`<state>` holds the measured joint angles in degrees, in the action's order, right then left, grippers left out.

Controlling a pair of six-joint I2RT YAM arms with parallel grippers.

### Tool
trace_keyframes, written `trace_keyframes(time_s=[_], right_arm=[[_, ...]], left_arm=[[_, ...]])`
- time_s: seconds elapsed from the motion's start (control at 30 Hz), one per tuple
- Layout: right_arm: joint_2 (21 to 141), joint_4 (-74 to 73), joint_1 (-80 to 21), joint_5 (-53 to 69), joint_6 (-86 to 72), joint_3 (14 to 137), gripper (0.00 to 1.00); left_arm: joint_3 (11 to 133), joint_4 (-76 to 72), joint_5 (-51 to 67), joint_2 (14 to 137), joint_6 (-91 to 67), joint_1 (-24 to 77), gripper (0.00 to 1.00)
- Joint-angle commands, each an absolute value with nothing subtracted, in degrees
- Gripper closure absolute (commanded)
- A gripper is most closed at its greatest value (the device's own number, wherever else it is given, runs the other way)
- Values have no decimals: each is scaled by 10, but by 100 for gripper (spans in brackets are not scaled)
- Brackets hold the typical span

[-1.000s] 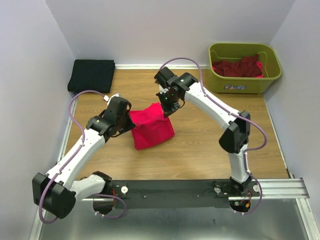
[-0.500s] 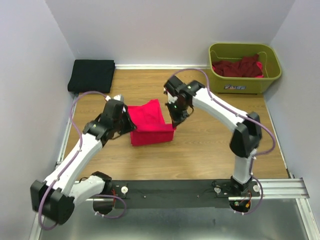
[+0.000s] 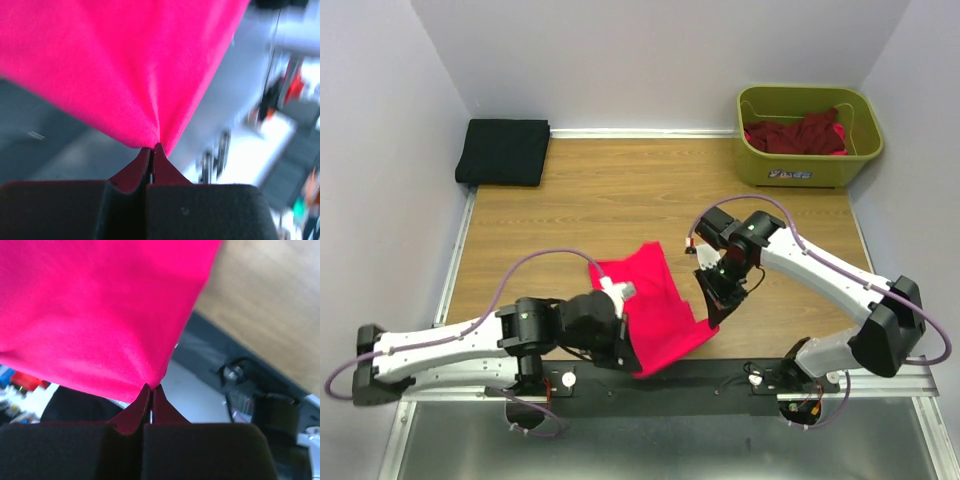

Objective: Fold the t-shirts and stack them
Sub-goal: Fold the tshirt

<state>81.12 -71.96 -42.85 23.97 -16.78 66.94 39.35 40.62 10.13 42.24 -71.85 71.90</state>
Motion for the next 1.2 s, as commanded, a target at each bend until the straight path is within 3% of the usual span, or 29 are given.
trace_keyframes(time_s=[0.0, 0.07, 0.23, 0.47, 0.77, 1.17], right_arm=[[785, -776, -429, 259, -156, 693, 99], [800, -778, -429, 234, -163, 753, 100], [896, -761, -427, 160, -159, 876, 99], [1032, -719, -426, 176, -125, 1004, 99], [1178, -667, -427, 204, -98, 1107, 99], [1231, -568, -427, 248, -72, 1080, 99]], left_arm=[[448, 388, 95, 494, -787, 792, 100], [474, 402, 72, 504, -777, 781, 100], [450, 446, 44, 433, -731, 589, 100], [403, 436, 25, 416, -660, 453, 100], [328, 427, 19, 411, -621, 367, 100], [305, 420, -32, 397, -687, 360, 100]])
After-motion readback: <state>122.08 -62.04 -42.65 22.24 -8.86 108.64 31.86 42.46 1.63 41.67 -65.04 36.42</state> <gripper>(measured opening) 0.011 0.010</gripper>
